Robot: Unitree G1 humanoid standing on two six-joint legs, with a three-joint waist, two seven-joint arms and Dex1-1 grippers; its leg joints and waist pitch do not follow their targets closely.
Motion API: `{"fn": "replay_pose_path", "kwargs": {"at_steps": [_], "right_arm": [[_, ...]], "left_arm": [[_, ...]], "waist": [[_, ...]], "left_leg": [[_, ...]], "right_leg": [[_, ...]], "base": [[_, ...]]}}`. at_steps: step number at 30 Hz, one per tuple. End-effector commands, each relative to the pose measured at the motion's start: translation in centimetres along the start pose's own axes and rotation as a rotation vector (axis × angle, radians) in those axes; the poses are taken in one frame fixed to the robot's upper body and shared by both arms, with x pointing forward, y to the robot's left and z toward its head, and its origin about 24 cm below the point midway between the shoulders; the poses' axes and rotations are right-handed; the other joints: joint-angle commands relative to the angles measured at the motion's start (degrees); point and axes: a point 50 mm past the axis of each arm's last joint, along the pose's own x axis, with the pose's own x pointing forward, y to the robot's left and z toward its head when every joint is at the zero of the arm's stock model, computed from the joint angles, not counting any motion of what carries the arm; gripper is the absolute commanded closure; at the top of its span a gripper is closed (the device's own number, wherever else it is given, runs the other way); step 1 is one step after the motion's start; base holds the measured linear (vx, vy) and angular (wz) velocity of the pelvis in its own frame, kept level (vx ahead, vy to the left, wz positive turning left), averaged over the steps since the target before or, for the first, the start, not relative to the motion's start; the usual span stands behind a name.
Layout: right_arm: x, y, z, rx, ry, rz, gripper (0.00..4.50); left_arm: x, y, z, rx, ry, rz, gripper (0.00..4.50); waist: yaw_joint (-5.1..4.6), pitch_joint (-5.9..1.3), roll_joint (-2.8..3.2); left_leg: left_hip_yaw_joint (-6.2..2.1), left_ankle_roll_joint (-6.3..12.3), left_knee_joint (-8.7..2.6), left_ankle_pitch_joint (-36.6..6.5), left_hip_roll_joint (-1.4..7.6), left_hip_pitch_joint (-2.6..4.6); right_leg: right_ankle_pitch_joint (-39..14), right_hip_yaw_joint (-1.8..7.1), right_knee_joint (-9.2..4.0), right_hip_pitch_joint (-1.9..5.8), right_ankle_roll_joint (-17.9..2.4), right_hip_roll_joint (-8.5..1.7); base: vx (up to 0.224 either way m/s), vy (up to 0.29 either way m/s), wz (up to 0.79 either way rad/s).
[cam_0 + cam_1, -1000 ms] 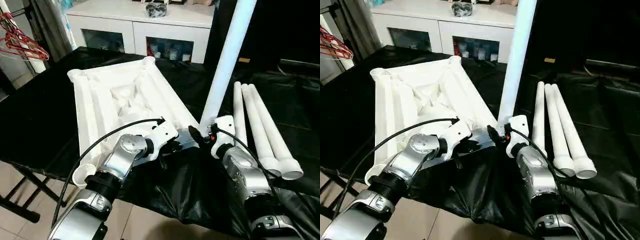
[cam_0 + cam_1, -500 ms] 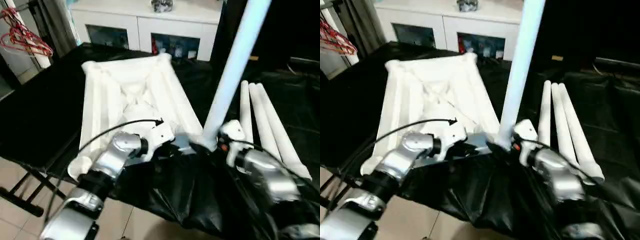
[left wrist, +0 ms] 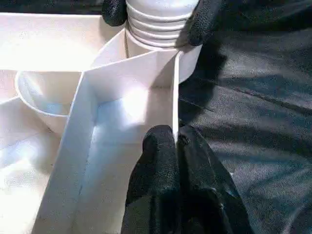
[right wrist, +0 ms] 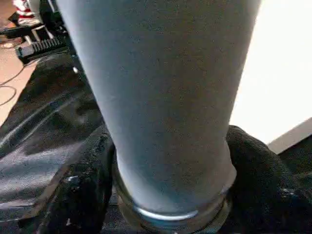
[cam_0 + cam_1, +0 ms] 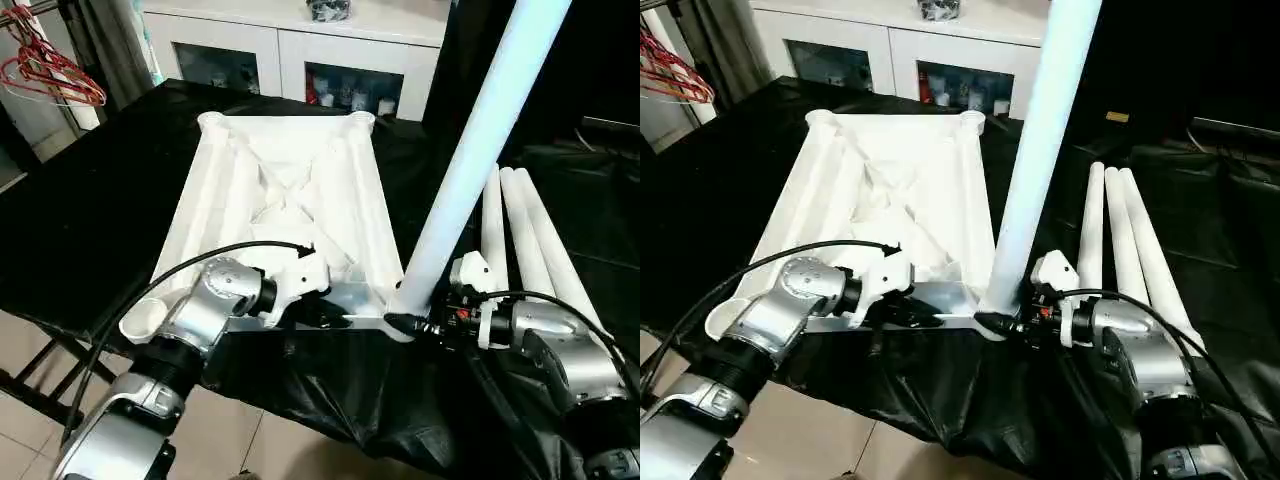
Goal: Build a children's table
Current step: Rotate leg to tighten
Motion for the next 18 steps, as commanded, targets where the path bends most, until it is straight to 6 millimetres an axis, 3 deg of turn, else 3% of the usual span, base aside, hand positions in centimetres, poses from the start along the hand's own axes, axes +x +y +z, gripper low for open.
{"fn": "replay_pose_path", "kwargs": {"at_steps": [1, 4, 8, 12, 15, 18], "right_arm": [[1.4, 1.4, -1.1, 0.033, 0.052, 0.116, 1.56], [1.7, 1.7, -1.1, 0.047, 0.034, 0.121, 1.66], [2.5, 2.2, -1.4, 0.093, -0.033, 0.062, 1.71], [3.6, 1.9, -2.1, 0.106, -0.028, -0.073, 1.72], [5.5, 1.0, -2.8, 0.118, -0.029, -0.338, 1.73], [7.0, 0.4, -2.9, 0.165, -0.040, -0.523, 1.74]], "left_arm": [[0.2, 0.3, 0.7, 0.025, 0.002, -0.008, 4.50], [0.4, 0.5, 0.9, 0.022, -0.013, 0.013, 4.50], [1.3, 0.8, 1.3, -0.011, -0.034, 0.091, 4.50], [2.3, 1.2, 1.9, -0.036, -0.059, 0.179, 4.50], [3.9, 1.4, 2.6, -0.070, -0.068, 0.278, 4.50], [4.9, 1.5, 2.9, -0.098, -0.063, 0.351, 4.50]], "waist": [[0.23, -2.99, -0.76], [0.28, -3.01, -0.59], [0.33, -2.99, -0.82], [0.00, -2.43, -0.74], [-0.81, -2.05, -0.62], [-1.48, -2.02, -0.58]], "left_leg": [[-0.80, 7.07, -3.37, -3.95, 3.44, -0.04], [-0.82, 6.90, -3.36, -4.02, 3.45, -0.03], [-0.83, 6.69, -3.40, -4.41, 3.46, -0.01], [-0.94, 4.34, -3.95, -8.98, 3.38, 0.33], [-1.33, 0.87, -4.68, -12.69, 3.19, 0.39], [-1.41, 0.03, -4.75, -14.29, 3.10, 0.58]], "right_leg": [[2.72, 2.51, -3.28, 2.81, -16.13, -5.16], [2.81, 2.49, -3.26, 2.83, -16.23, -5.12], [2.72, 2.49, -3.30, 2.85, -16.22, -5.14], [-7.14, 2.61, -4.47, 2.53, -14.78, -5.29], [-18.42, 2.57, -5.51, 2.29, -11.57, -5.47], [-20.82, 2.75, -5.90, 1.89, -10.40, -5.36]], "base": [[0.000, 0.000, 0.00], [0.000, 0.000, 0.00], [0.000, 0.000, 0.00], [0.000, 0.000, 0.00], [-0.017, 0.002, -0.02], [0.000, 0.000, 0.00]]}}
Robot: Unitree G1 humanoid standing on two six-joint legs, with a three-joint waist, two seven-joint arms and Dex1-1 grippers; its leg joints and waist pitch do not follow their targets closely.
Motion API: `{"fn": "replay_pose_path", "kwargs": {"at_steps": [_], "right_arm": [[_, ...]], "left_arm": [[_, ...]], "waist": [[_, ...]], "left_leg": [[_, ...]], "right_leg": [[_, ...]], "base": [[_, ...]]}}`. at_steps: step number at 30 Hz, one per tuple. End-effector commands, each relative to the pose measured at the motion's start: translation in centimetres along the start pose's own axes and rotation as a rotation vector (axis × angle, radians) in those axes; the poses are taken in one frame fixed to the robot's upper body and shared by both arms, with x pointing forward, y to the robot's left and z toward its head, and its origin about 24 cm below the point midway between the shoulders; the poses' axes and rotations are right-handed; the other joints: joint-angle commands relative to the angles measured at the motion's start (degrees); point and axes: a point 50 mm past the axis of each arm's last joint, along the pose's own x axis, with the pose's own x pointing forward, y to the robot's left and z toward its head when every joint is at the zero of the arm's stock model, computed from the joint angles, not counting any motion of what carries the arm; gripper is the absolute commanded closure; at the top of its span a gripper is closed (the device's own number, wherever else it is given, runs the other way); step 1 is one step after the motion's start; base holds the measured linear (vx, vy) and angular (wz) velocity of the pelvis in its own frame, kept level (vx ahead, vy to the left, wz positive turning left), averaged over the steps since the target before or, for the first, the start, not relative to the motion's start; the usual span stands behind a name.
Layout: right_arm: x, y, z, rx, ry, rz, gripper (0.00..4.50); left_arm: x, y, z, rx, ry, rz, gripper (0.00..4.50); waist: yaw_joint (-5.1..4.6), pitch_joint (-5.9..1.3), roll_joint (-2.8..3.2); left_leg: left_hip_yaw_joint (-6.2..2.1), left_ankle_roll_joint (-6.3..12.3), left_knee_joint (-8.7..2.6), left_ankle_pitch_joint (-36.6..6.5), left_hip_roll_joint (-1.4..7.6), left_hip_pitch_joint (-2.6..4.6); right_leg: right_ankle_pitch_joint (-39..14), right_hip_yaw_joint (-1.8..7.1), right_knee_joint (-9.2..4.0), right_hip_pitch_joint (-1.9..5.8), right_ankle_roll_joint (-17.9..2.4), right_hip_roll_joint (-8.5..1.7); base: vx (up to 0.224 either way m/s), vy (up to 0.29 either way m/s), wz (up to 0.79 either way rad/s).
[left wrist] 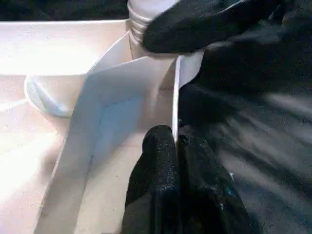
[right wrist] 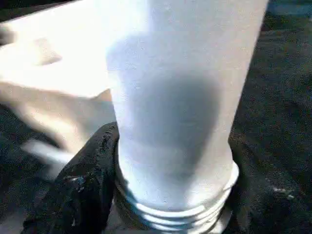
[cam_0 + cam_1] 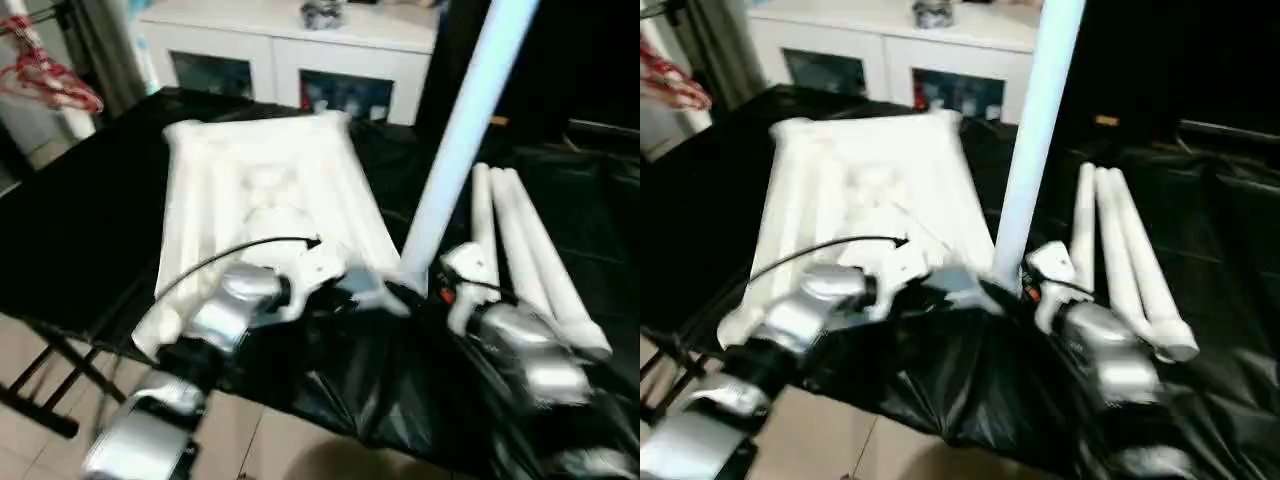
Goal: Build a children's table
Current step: Rotate leg to tighten
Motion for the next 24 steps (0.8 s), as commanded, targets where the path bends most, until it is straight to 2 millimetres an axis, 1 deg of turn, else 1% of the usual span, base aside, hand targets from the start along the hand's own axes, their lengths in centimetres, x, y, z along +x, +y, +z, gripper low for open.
{"fn": "replay_pose_path", "kwargs": {"at_steps": [1, 2, 3, 4, 5, 6, 7, 8, 9, 10, 11, 12, 13, 14, 15, 16, 18, 19, 20, 21, 22, 23, 24], "right_arm": [[1.7, 3.1, -2.8, 0.045, 0.121, -0.017, 1.74], [2.4, 3.4, -2.7, 0.083, 0.114, -0.089, 1.74], [2.8, 3.7, -2.5, 0.107, 0.100, -0.111, 1.74], [2.9, 3.8, -2.5, 0.112, 0.094, -0.113, 1.74], [3.0, 3.9, -2.3, 0.116, 0.086, -0.117, 1.74], [3.2, 4.1, -2.2, 0.119, 0.076, -0.114, 1.74], [3.4, 4.4, -2.0, 0.139, 0.056, -0.101, 1.40], [3.4, 4.4, -1.9, 0.146, 0.049, -0.096, 1.19], [3.4, 4.5, -1.7, 0.168, 0.028, -0.077, 1.05], [3.4, 4.5, -1.7, 0.170, 0.025, -0.074, 0.97], [3.2, 4.4, -1.4, 0.149, 0.010, -0.048, 0.77], [3.2, 4.3, -1.3, 0.138, 0.009, -0.044, 0.77], [3.0, 4.0, -1.3, 0.102, 0.016, -0.030, 0.68], [2.7, 3.7, -1.2, 0.081, 0.019, -0.023, 0.68], [2.6, 3.4, -1.1, 0.069, 0.020, -0.018, 0.51], [2.2, 3.0, -1.0, 0.057, 0.019, 0.010, 0.51], [1.8, 2.6, -0.8, 0.035, 0.021, 0.039, 0.51], [1.6, 2.4, -0.8, 0.025, 0.021, 0.046, 0.51], [1.3, 2.1, -0.7, 0.000, 0.023, 0.071, 0.51], [0.6, 1.8, -0.6, -0.036, 0.031, 0.119, 0.51], [0.3, 1.6, -0.6, -0.051, 0.036, 0.148, 0.51], [-0.6, 1.3, -0.5, -0.085, 0.053, 0.225, 0.51], [-1.1, 1.1, -0.5, -0.100, 0.065, 0.279, 0.51]], "left_arm": [[1.8, -0.4, 2.1, 0.000, -0.055, 0.074, 4.50], [2.2, -0.7, 2.3, -0.011, -0.056, 0.097, 4.50], [2.4, -0.9, 2.3, -0.011, -0.056, 0.107, 4.50], [2.5, -1.0, 2.3, -0.010, -0.055, 0.109, 4.50], [2.6, -1.1, 2.3, -0.009, -0.056, 0.110, 4.50], [2.6, -1.2, 2.4, -0.006, -0.063, 0.104, 4.50], [2.7, -1.4, 2.4, 0.002, -0.069, 0.093, 4.50], [2.7, -1.5, 2.4, 0.005, -0.071, 0.090, 4.50], [2.6, -1.6, 2.4, 0.014, -0.078, 0.073, 4.50], [2.6, -1.6, 2.4, 0.015, -0.079, 0.070, 4.50], [2.4, -1.7, 2.4, 0.028, -0.086, 0.045, 4.50], [2.3, -1.7, 2.4, 0.032, -0.088, 0.037, 4.50], [2.1, -1.8, 2.3, 0.039, -0.092, 0.015, 4.50], [2.0, -1.8, 2.3, 0.048, -0.098, 0.000, 4.50], [1.9, -1.8, 2.3, 0.055, -0.102, -0.009, 4.50], [1.6, -1.8, 2.3, 0.059, -0.107, -0.033, 4.50], [1.4, -1.9, 2.2, 0.075, -0.113, -0.067, 4.50], [1.3, -2.0, 2.2, 0.084, -0.115, -0.081, 4.50], [1.1, -2.1, 2.1, 0.099, -0.115, -0.112, 4.50], [0.8, -2.0, 2.0, 0.108, -0.111, -0.134, 4.50], [0.6, -2.0, 1.9, 0.111, -0.109, -0.145, 4.50], [0.2, -1.8, 1.7, 0.114, -0.101, -0.167, 4.50], [0.0, -1.6, 1.5, 0.115, -0.095, -0.180, 4.50]], "waist": [[-0.04, -1.92, -0.69], [-0.13, -1.96, -0.80], [-0.12, -2.00, -0.88], [-0.17, -1.95, -0.71], [-0.19, -2.03, -0.68], [-0.08, -2.12, -0.65], [-0.08, -2.13, -0.92], [0.05, -2.22, -0.73], [0.06, -2.27, -0.69], [0.04, -2.26, -0.65], [0.00, -2.29, -0.49], [0.01, -2.24, -0.50], [-0.04, -2.38, -0.37], [-0.02, -2.39, -0.22], [-0.04, -2.44, -0.36], [-0.01, -2.51, -0.24], [0.07, -2.50, -0.33], [0.15, -2.53, -0.34], [0.12, -2.58, -0.24], [0.22, -2.61, -0.35], [0.42, -2.71, -0.07], [0.50, -2.76, -0.08], [0.65, -2.79, -0.26]], "left_leg": [[-1.36, 0.73, -4.75, -14.23, 3.19, 0.32], [-1.43, 1.15, -4.83, -13.62, 3.06, -0.04], [-1.40, 1.22, -4.85, -13.19, 3.18, 0.00], [-1.39, 1.22, -4.88, -13.16, 3.23, 0.11], [-1.43, 1.39, -4.87, -12.66, 3.16, -0.10], [-1.39, 1.61, -4.80, -12.20, 3.16, -0.13], [-1.26, 2.10, -4.71, -11.61, 3.19, -0.14], [-1.27, 2.59, -4.67, -10.93, 3.16, -0.27], [-1.24, 3.09, -4.62, -10.13, 3.19, -0.29], [-1.24, 3.29, -4.63, -10.04, 3.24, -0.29], [-1.23, 3.52, -4.60, -9.78, 3.22, -0.33], [-1.22, 3.59, -4.59, -9.91, 3.22, -0.37], [-1.20, 3.72, -4.48, -9.42, 3.16, -0.49], [-1.19, 3.78, -4.45, -9.30, 3.15, -0.45], [-1.18, 4.01, -4.40, -8.89, 3.11, -0.52], [-1.09, 4.29, -4.23, -8.46, 3.07, -0.48], [-1.06, 4.87, -4.16, -7.70, 3.09, -0.61], [-1.07, 5.09, -4.14, -7.51, 3.12, -0.55], [-1.02, 5.35, -4.10, -6.84, 3.14, -0.56], [-1.09, 5.53, -4.04, -6.40, 3.14, -0.62], [-0.92, 5.97, -3.90, -6.12, 3.36, -0.26], [-0.82, 6.31, -3.75, -5.97, 3.33, -0.10], [-0.74, 7.05, -3.61, -5.83, 3.28, -0.17]], "right_leg": [[-20.69, 2.81, -5.94, 1.37, -10.36, -5.23], [-20.77, 2.74, -5.98, 1.60, -9.90, -5.21], [-20.01, 2.82, -5.83, 1.45, -9.93, -5.20], [-19.56, 2.90, -5.84, 1.24, -10.06, -5.19], [-18.38, 2.80, -5.70, 1.49, -10.17, -5.15], [-17.26, 2.82, -5.65, 1.55, -10.23, -5.17], [-15.19, 2.89, -5.54, 1.51, -10.52, -5.12], [-13.72, 2.92, -5.34, 1.70, -10.74, -5.24], [-12.06, 2.91, -5.20, 1.73, -11.02, -5.20], [-11.51, 2.90, -5.15, 1.71, -11.22, -5.19], [-10.49, 2.84, -5.12, 1.80, -11.50, -5.15], [-10.41, 2.84, -5.11, 1.78, -11.58, -5.14], [-9.26, 2.82, -4.94, 1.97, -11.86, -5.10], [-8.90, 2.83, -4.94, 1.96, -11.96, -5.10], [-8.47, 2.76, -4.92, 2.07, -12.04, -5.05], [-7.47, 2.80, -4.86, 2.08, -12.29, -5.08], [-6.35, 2.81, -4.76, 2.17, -12.56, -5.06], [-6.16, 2.77, -4.76, 2.13, -12.59, -5.06], [-4.98, 2.80, -4.56, 2.12, -12.93, -5.02], [-4.20, 2.67, -4.50, 2.46, -13.09, -4.93], [-2.50, 2.79, -4.35, 2.03, -13.70, -4.95], [-1.22, 2.83, -4.25, 2.00, -14.10, -4.88], [1.15, 2.86, -3.96, 2.18, -14.83, -4.77]], "base": [[0.000, 0.000, 0.00], [0.000, 0.000, 0.00], [0.000, 0.000, 0.00], [0.000, 0.000, 0.00], [0.000, 0.000, 0.00], [0.000, 0.000, 0.00], [0.000, 0.000, 0.00], [0.000, 0.000, 0.00], [0.000, 0.000, 0.00], [0.000, 0.000, 0.00], [0.000, 0.000, 0.00], [0.000, 0.000, 0.00], [0.000, 0.000, 0.00], [0.000, 0.000, 0.00], [0.000, 0.000, 0.00], [0.000, 0.000, 0.00], [0.000, 0.000, 0.00], [0.000, 0.000, 0.00], [0.000, 0.000, 0.00], [0.000, 0.000, 0.00], [0.000, 0.000, 0.00], [0.000, 0.000, 0.00], [0.000, 0.000, 0.00]]}}
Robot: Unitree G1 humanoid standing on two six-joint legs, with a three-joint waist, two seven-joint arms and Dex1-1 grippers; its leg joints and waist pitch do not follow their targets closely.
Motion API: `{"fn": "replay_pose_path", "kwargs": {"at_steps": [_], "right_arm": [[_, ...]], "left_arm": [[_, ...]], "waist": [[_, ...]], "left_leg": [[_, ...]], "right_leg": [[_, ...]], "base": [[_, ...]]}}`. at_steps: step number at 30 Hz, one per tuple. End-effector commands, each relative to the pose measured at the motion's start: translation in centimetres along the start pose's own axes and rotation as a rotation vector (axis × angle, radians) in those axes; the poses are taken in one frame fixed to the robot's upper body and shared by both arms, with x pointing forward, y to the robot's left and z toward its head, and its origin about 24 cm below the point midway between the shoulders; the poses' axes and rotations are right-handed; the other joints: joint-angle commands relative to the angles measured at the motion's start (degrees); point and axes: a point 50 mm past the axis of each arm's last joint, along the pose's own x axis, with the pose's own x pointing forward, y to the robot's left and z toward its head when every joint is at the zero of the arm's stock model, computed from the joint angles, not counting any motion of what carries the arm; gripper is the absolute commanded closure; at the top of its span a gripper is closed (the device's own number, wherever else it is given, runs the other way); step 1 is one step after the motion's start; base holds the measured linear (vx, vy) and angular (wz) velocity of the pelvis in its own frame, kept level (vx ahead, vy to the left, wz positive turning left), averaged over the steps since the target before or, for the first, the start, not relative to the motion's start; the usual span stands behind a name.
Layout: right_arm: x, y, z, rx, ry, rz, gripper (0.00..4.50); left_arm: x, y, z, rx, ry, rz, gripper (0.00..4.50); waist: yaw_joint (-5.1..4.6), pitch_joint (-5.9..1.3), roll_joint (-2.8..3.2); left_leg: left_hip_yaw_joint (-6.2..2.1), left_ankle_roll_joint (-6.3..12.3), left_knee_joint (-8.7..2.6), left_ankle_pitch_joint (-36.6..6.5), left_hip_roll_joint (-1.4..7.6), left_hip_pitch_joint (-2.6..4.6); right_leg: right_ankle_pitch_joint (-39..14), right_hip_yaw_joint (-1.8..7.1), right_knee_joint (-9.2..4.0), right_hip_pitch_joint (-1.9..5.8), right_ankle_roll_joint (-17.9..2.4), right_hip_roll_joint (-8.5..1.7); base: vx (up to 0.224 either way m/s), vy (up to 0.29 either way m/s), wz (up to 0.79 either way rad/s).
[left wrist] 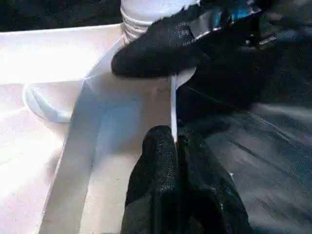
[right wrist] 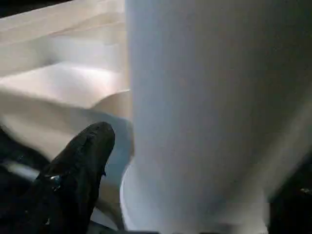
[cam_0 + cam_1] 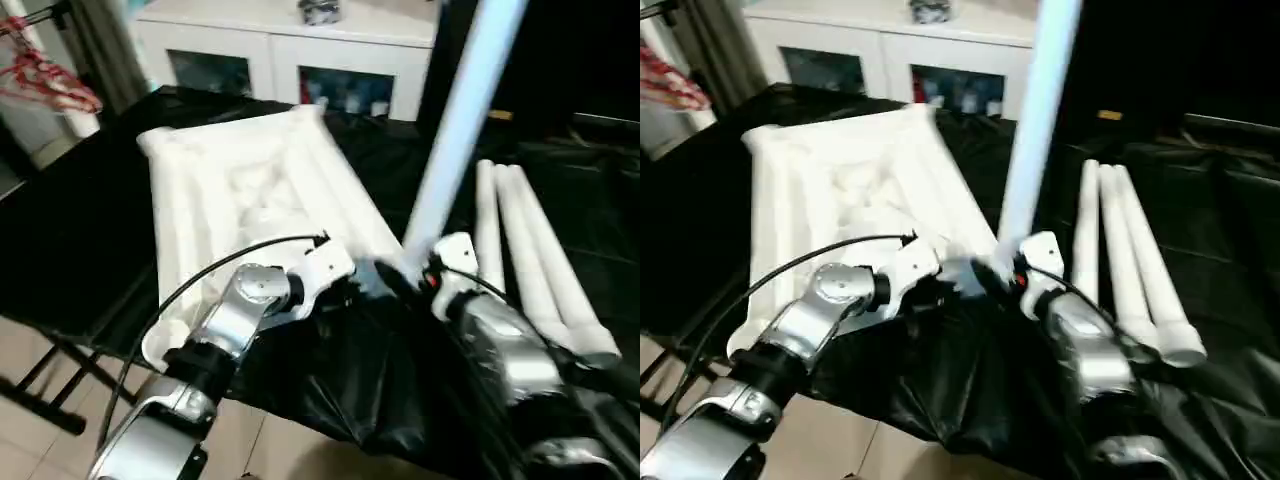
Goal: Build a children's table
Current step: Rotate leg to tighten
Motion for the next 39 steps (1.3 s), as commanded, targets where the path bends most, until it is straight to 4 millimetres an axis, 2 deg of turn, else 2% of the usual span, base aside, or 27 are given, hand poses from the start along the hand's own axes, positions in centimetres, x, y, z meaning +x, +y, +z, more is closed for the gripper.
{"fn": "replay_pose_path", "kwargs": {"at_steps": [1, 4, 6, 7, 9, 11, 17, 20, 23, 24, 25, 27, 28, 30, 31, 33, 34, 36, 39], "right_arm": [[-0.3, 1.5, -1.0, -0.008, 0.067, 0.194, 0.51], [-1.3, 1.4, -0.8, -0.004, 0.091, 0.293, 0.51], [-2.1, 1.4, -0.7, 0.000, 0.116, 0.381, 0.51], [-2.4, 1.4, -0.7, 0.001, 0.129, 0.421, 0.83], [-2.6, 1.4, -0.7, 0.004, 0.139, 0.448, 0.83], [-2.9, 1.5, -0.6, -0.002, 0.157, 0.491, 1.04], [-3.3, 1.9, -0.7, -0.015, 0.188, 0.564, 1.58], [-3.2, 2.1, -0.8, -0.015, 0.190, 0.569, 1.70], [-2.7, 2.5, -1.2, 0.011, 0.165, 0.511, 1.75], [-2.4, 2.4, -1.3, 0.024, 0.158, 0.465, 1.75], [-2.3, 2.4, -1.4, 0.025, 0.156, 0.450, 1.75], [-1.2, 2.3, -2.1, 0.033, 0.153, 0.292, 1.76], [-1.2, 2.3, -2.1, 0.033, 0.153, 0.292, 1.76], [0.6, 2.1, -2.9, 0.066, 0.140, 0.034, 1.76], [1.0, 2.2, -3.0, 0.092, 0.135, -0.013, 1.76], [1.8, 2.2, -3.1, 0.147, 0.141, -0.121, 1.76], [2.3, 2.4, -3.1, 0.170, 0.143, -0.171, 1.76], [2.7, 2.5, -3.1, 0.184, 0.144, -0.205, 1.76], [4.2, 3.2, -2.6, 0.217, 0.112, -0.256, 1.76]], "left_arm": [[0.4, -0.7, 1.1, 0.041, -0.063, -0.097, 4.50], [-0.2, -0.7, 0.8, 0.047, -0.051, -0.146, 4.50], [-0.8, -0.7, 0.4, 0.060, -0.033, -0.196, 4.50], [-1.2, -0.7, 0.2, 0.063, -0.022, -0.218, 4.50], [-1.4, -0.7, 0.1, 0.061, -0.018, -0.234, 4.50], [-1.9, -0.5, -0.1, 0.063, -0.009, -0.259, 4.50], [-2.7, 0.1, -0.4, 0.070, 0.013, -0.287, 4.50], [-2.8, 0.3, -0.4, 0.073, 0.018, -0.277, 4.50], [-2.7, 0.8, -0.4, 0.062, 0.009, -0.214, 4.50], [-2.6, 0.8, -0.3, 0.059, 0.005, -0.196, 4.50], [-2.5, 0.8, -0.3, 0.057, 0.003, -0.191, 4.50], [-1.8, 0.7, -0.2, 0.034, -0.014, -0.129, 4.50], [-1.8, 0.7, -0.2, 0.034, -0.014, -0.129, 4.50], [-0.2, 0.6, 0.2, -0.014, -0.033, -0.024, 4.50], [0.2, 0.5, 0.4, -0.024, -0.039, -0.005, 4.50], [1.1, 0.3, 0.8, -0.036, -0.045, 0.038, 4.50], [1.7, 0.2, 1.2, -0.045, -0.046, 0.065, 4.50], [2.1, 0.1, 1.4, -0.051, -0.046, 0.084, 4.50], [3.5, -0.4, 2.3, -0.085, -0.059, 0.137, 4.50]], "waist": [[-0.12, -2.72, -0.85], [0.03, -2.75, -0.97], [0.34, -2.63, -1.09], [0.34, -2.58, -1.19], [0.56, -2.62, -1.11], [0.72, -2.65, -0.91], [0.91, -2.81, -0.99], [0.94, -2.83, -0.98], [0.93, -2.75, -0.99], [0.87, -2.72, -1.33], [0.86, -2.61, -1.15], [0.38, -2.34, -1.42], [0.26, -2.28, -1.36], [-0.46, -2.11, -1.73], [-0.66, -2.00, -1.51], [-1.07, -2.00, -1.82], [-1.03, -2.07, -1.83], [-0.98, -2.16, -1.70], [-1.00, -2.33, -1.57]], "left_leg": [[-0.86, 7.37, -3.39, -5.24, 3.26, -0.22], [-0.90, 8.14, -3.29, -4.84, 3.31, -0.23], [-0.84, 8.36, -3.31, -5.57, 3.49, -0.27], [-0.79, 8.28, -3.34, -5.84, 3.52, -0.26], [-0.77, 7.43, -3.37, -5.89, 3.61, -0.16], [-0.79, 7.06, -3.34, -5.83, 3.59, -0.14], [-0.78, 7.17, -3.20, -4.40, 3.49, -0.10], [-0.80, 7.03, -3.19, -4.55, 3.49, -0.11], [-0.81, 6.47, -3.28, -5.22, 3.50, -0.13], [-0.76, 6.13, -3.32, -5.67, 3.52, -0.05], [-0.81, 5.83, -3.41, -6.13, 3.51, -0.03], [-0.94, 3.79, -3.84, -8.93, 3.46, 0.14], [-1.03, 3.28, -3.97, -9.35, 3.42, 0.10], [-1.10, 1.55, -4.33, -10.17, 3.44, 0.12], [-1.15, 1.18, -4.45, -11.03, 3.39, 0.29], [-1.21, 0.69, -4.46, -12.09, 3.21, 0.41], [-1.14, 0.85, -4.38, -11.82, 3.21, 0.51], [-1.15, 1.57, -4.33, -10.19, 3.12, 0.21], [-1.03, 2.15, -4.13, -8.78, 3.07, 0.09]], "right_leg": [[2.84, 2.81, -3.64, 2.78, -14.99, -4.83], [3.47, 2.61, -3.54, 2.89, -15.28, -4.88], [1.35, 2.44, -3.60, 2.81, -15.32, -4.88], [0.55, 2.45, -3.69, 2.75, -15.21, -4.89], [-0.76, 2.45, -3.68, 2.67, -15.30, -4.99], [-0.62, 2.44, -3.64, 2.65, -15.45, -4.95], [2.13, 2.40, -3.36, 2.74, -15.56, -4.87], [2.01, 2.35, -3.35, 2.72, -15.68, -4.92], [0.58, 2.38, -3.47, 2.71, -15.66, -5.02], [-0.43, 2.42, -3.63, 2.68, -15.50, -5.06], [-1.44, 2.44, -3.68, 2.57, -15.47, -5.09], [-7.35, 2.55, -4.29, 2.38, -14.39, -5.27], [-8.73, 2.53, -4.39, 2.47, -14.01, -5.26], [-12.07, 2.63, -4.70, 2.25, -13.01, -5.26], [-13.43, 2.63, -4.87, 2.04, -12.85, -5.22], [-16.52, 2.78, -5.26, 2.07, -11.60, -5.22], [-16.13, 2.90, -5.28, 1.96, -11.53, -5.26], [-13.77, 2.89, -5.12, 2.10, -11.40, -5.16], [-9.96, 2.87, -4.79, 2.20, -12.18, -5.08]], "base": [[0.000, 0.000, 0.00], [0.000, 0.000, 0.00], [0.000, 0.000, 0.00], [0.000, 0.000, 0.00], [0.000, 0.000, 0.00], [0.000, 0.000, 0.00], [0.000, 0.000, 0.00], [0.000, 0.000, 0.00], [0.000, 0.000, 0.00], [0.000, 0.000, 0.00], [0.000, 0.000, 0.00], [0.000, 0.000, 0.00], [0.000, 0.000, 0.00], [0.000, 0.000, 0.00], [0.000, 0.000, 0.00], [0.000, 0.000, 0.00], [0.000, 0.000, 0.00], [0.000, 0.000, 0.00], [0.000, 0.000, 0.00]]}}
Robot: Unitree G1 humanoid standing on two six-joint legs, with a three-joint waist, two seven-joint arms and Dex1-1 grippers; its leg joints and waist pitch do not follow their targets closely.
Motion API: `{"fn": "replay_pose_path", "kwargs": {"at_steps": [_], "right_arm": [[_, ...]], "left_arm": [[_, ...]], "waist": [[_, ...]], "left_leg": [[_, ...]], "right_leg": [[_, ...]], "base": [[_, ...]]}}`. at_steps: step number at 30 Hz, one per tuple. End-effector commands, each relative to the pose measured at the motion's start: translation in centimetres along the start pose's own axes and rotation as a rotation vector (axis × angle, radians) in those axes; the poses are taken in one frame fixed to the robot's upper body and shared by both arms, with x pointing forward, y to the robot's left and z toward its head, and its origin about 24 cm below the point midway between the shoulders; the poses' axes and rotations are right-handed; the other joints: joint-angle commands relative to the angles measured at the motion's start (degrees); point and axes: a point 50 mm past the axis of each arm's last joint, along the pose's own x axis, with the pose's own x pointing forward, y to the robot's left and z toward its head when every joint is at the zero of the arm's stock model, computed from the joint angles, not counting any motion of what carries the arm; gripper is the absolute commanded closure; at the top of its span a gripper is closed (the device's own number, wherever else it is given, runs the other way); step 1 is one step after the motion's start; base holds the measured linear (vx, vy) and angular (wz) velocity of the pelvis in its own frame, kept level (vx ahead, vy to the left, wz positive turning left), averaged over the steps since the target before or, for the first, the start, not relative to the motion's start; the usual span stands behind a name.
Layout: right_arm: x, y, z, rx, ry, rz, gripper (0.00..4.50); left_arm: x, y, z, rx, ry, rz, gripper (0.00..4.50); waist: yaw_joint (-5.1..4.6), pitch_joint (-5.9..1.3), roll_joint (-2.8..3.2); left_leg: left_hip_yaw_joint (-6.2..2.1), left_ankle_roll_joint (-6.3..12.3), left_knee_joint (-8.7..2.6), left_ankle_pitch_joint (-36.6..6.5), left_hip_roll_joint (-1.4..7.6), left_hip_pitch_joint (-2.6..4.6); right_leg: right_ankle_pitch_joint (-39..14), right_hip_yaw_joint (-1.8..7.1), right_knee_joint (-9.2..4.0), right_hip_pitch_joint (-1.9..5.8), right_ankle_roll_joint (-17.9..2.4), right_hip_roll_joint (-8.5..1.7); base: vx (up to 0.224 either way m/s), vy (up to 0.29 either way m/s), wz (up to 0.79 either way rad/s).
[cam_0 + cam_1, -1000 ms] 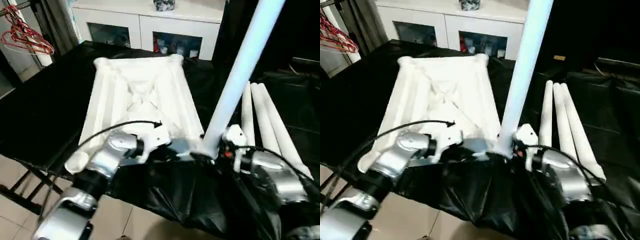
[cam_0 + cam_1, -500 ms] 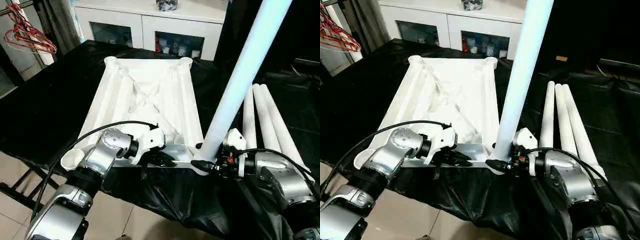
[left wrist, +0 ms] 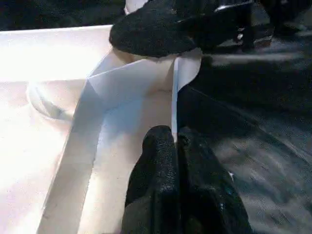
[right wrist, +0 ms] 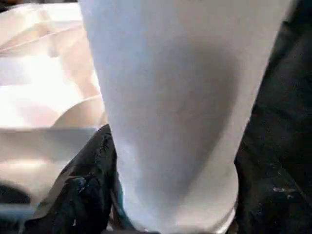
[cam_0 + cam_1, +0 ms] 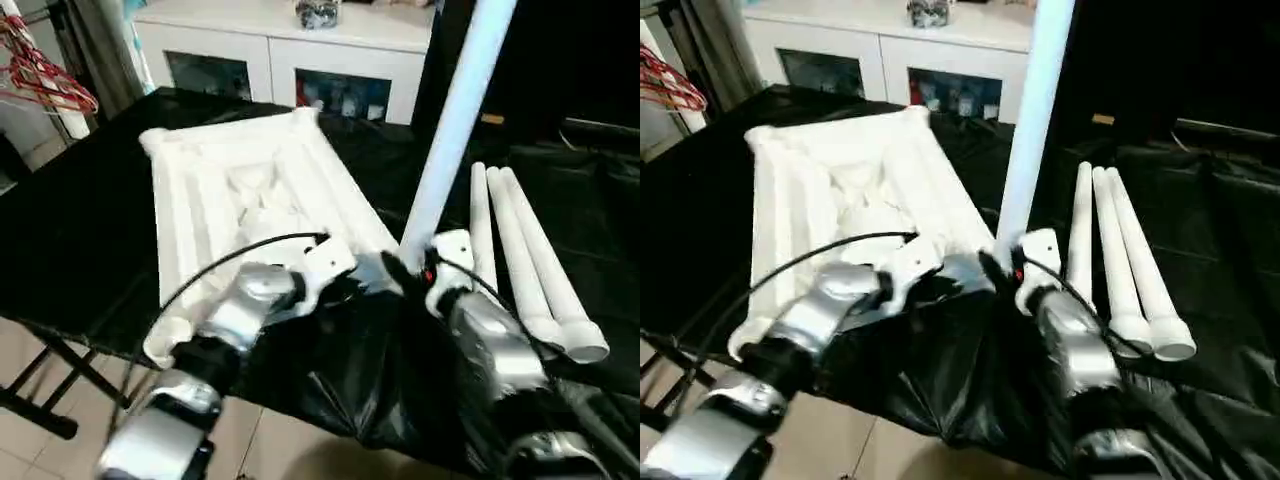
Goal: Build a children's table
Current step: Rotate leg to tighten
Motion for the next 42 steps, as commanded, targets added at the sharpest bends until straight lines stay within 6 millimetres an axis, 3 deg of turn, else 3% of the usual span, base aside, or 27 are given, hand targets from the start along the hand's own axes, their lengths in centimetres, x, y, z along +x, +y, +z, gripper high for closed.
{"fn": "replay_pose_path", "kwargs": {"at_steps": [1, 2, 5, 6, 7, 10, 13, 16, 18, 20, 21, 25, 27, 29, 31, 35, 36, 38, 39, 40, 41, 42], "right_arm": [[0.4, 2.7, -3.0, 0.045, 0.121, 0.050, 1.76], [0.6, 2.9, -2.8, 0.052, 0.107, 0.043, 1.41], [0.8, 3.0, -2.5, 0.076, 0.084, 0.037, 1.01], [0.8, 3.0, -2.5, 0.075, 0.083, 0.038, 1.01], [0.7, 2.8, -2.4, 0.058, 0.081, 0.040, 0.97], [-0.1, 1.2, -1.6, -0.041, 0.064, 0.052, 0.70], [-1.1, 0.0, -0.9, -0.051, 0.045, 0.093, 0.70], [-2.6, -1.7, -0.2, -0.076, 0.050, 0.174, 0.70], [-3.2, -2.1, 0.1, -0.095, 0.056, 0.205, 0.70], [-4.5, -3.4, 0.7, -0.136, 0.070, 0.260, 0.70], [-5.3, -4.0, 1.1, -0.150, 0.077, 0.288, 0.70], [-7.5, -5.1, 2.7, -0.178, 0.091, 0.385, 0.70], [-7.9, -5.2, 3.2, -0.177, 0.093, 0.408, 0.55], [-8.2, -5.1, 3.5, -0.175, 0.098, 0.437, 0.55], [-8.6, -4.8, 3.8, -0.175, 0.116, 0.477, 0.55], [-8.5, -3.9, 3.9, -0.189, 0.141, 0.517, 0.55], [-8.4, -3.7, 3.8, -0.193, 0.147, 0.521, 0.55], [-8.0, -3.2, 3.7, -0.202, 0.165, 0.524, 0.55], [-8.0, -3.1, 3.6, -0.206, 0.170, 0.526, 0.55], [-7.5, -2.6, 3.3, -0.209, 0.183, 0.526, 0.55], [-7.5, -2.5, 3.3, -0.209, 0.184, 0.526, 0.55], [-7.3, -2.2, 3.2, -0.206, 0.191, 0.531, 0.55]], "left_arm": [[2.0, -1.8, 2.3, -0.008, -0.089, -0.032, 4.50], [2.2, -2.2, 2.4, 0.000, -0.095, -0.049, 4.50], [2.3, -2.9, 2.5, 0.014, -0.104, -0.094, 4.50], [2.3, -3.0, 2.5, 0.015, -0.104, -0.096, 4.50], [2.3, -3.0, 2.5, 0.017, -0.102, -0.101, 4.50], [2.0, -2.6, 2.2, 0.018, -0.092, -0.089, 4.50], [1.9, -2.2, 2.1, 0.020, -0.084, -0.079, 4.50], [1.8, -1.9, 1.9, 0.022, -0.073, -0.072, 4.50], [1.8, -1.8, 1.9, 0.021, -0.070, -0.070, 4.50], [1.7, -1.6, 1.9, 0.025, -0.067, -0.068, 4.50], [1.7, -1.5, 1.9, 0.026, -0.067, -0.062, 4.50], [1.7, -1.3, 2.3, 0.037, -0.085, -0.060, 4.50], [1.6, -1.3, 2.6, 0.028, -0.104, -0.074, 4.06], [1.4, -1.1, 3.0, 0.026, -0.125, -0.082, 3.95], [0.8, -0.8, 3.5, 0.062, -0.143, -0.081, 3.84], [-0.8, 0.7, 3.9, 0.085, -0.130, -0.029, 3.67], [-1.4, 1.2, 4.0, 0.091, -0.122, -0.002, 3.67], [-3.0, 2.7, 4.1, 0.090, -0.101, 0.072, 3.67], [-3.5, 3.1, 4.2, 0.089, -0.096, 0.097, 3.67], [-5.4, 4.6, 4.2, 0.089, -0.066, 0.180, 3.67], [-5.5, 4.7, 4.2, 0.090, -0.064, 0.184, 3.67], [-6.6, 5.4, 4.3, 0.091, -0.049, 0.222, 3.67]], "waist": [[0.07, -2.26, -0.73], [0.09, -2.32, -0.85], [0.20, -2.48, -0.55], [0.19, -2.46, -0.58], [0.28, -2.46, -0.02], [0.33, -2.56, -0.21], [0.52, -2.59, -0.30], [1.43, -2.68, -0.45], [1.61, -2.68, -0.48], [2.02, -2.65, -0.58], [2.03, -2.59, -0.34], [2.23, -2.57, -0.63], [2.16, -2.56, -0.68], [2.13, -2.56, -0.73], [2.38, -2.72, -0.53], [2.15, -3.18, -0.53], [1.97, -3.25, -1.20], [1.91, -3.30, -0.79], [1.82, -3.31, -1.48], [1.98, -3.19, -0.99], [1.88, -3.11, -0.88], [1.81, -2.95, -1.52]], "left_leg": [[-1.06, 2.61, -4.34, -8.38, 3.08, -0.16], [-1.01, 3.08, -4.25, -7.84, 3.03, -0.25], [-1.06, 4.14, -4.18, -6.74, 3.08, -0.32], [-1.04, 4.27, -4.17, -6.84, 3.08, -0.30], [-1.08, 4.23, -4.18, -7.26, 3.15, -0.18], [-0.97, 4.22, -4.02, -6.82, 3.10, -0.13], [-0.92, 5.21, -3.90, -6.50, 3.05, -0.23], [-0.90, 6.92, -3.62, -5.82, 3.07, -0.25], [-0.96, 7.19, -3.62, -4.97, 3.06, -0.48], [-0.84, 7.48, -3.49, -5.42, 3.10, -0.18], [-0.92, 7.74, -3.49, -5.03, 3.05, -0.46], [-1.00, 8.65, -3.34, -5.47, 3.02, -0.52], [-1.11, 8.95, -3.37, -5.36, 3.05, -0.73], [-1.04, 8.61, -3.38, -5.83, 3.04, -0.56], [-1.18, 8.41, -3.38, -4.84, 3.36, -0.55], [-1.26, 10.10, -2.76, 0.15, 3.34, -0.93], [-1.21, 10.79, -2.61, 1.58, 3.19, -1.20], [-1.20, 11.01, -2.41, 2.25, 3.01, -1.34], [-1.02, 10.97, -2.31, 2.34, 2.99, -1.31], [-1.00, 10.46, -2.39, 1.57, 3.01, -1.18], [-1.01, 10.20, -2.42, 1.36, 3.01, -1.23], [-0.89, 9.65, -2.55, 0.52, 3.11, -1.09]], "right_leg": [[-9.63, 2.76, -4.88, 1.96, -12.11, -5.09], [-8.69, 2.75, -4.86, 2.07, -12.11, -5.11], [-5.57, 2.67, -4.55, 2.19, -12.47, -4.98], [-5.41, 2.66, -4.55, 2.18, -12.56, -4.98], [-5.43, 2.70, -4.55, 2.11, -12.81, -5.05], [-3.02, 2.67, -4.46, 2.28, -12.99, -4.78], [-1.31, 2.68, -4.30, 2.48, -13.34, -4.87], [-0.06, 2.72, -4.24, 2.74, -12.82, -4.84], [0.54, 2.58, -4.11, 2.68, -12.86, -4.86], [-0.24, 2.62, -4.32, 2.63, -12.85, -4.83], [0.16, 2.52, -4.32, 2.74, -12.90, -4.73], [-0.83, 2.43, -4.44, 2.88, -12.70, -4.80], [-2.58, 2.27, -4.49, 2.77, -12.21, -4.96], [-4.83, 2.27, -4.73, 2.58, -12.35, -5.00], [-3.40, 2.34, -4.41, 2.67, -12.96, -5.04], [6.28, 2.17, -3.09, 2.69, -14.64, -4.96], [8.82, 2.11, -2.80, 2.85, -14.79, -4.85], [9.51, 2.07, -2.58, 2.75, -14.82, -4.92], [9.57, 2.06, -2.59, 2.65, -14.89, -4.75], [7.68, 2.03, -2.62, 2.42, -14.95, -4.74], [6.75, 2.03, -2.63, 2.33, -14.82, -4.70], [4.60, 2.00, -2.95, 2.27, -14.57, -4.58]], "base": [[0.000, 0.000, 0.00], [0.000, 0.000, 0.00], [0.000, 0.000, 0.00], [0.000, 0.000, 0.00], [0.000, 0.000, 0.00], [0.000, 0.000, 0.00], [0.000, 0.000, 0.00], [0.000, 0.000, 0.00], [0.000, 0.000, 0.00], [0.000, 0.000, 0.00], [0.000, 0.000, 0.00], [0.000, 0.000, 0.00], [0.000, 0.000, 0.00], [0.000, 0.000, 0.00], [0.000, 0.000, 0.00], [0.000, 0.000, 0.00], [0.000, 0.000, 0.00], [0.000, 0.000, 0.00], [0.000, 0.000, 0.00], [0.000, 0.000, 0.00], [0.000, 0.000, 0.00], [0.000, 0.000, 0.00]]}}
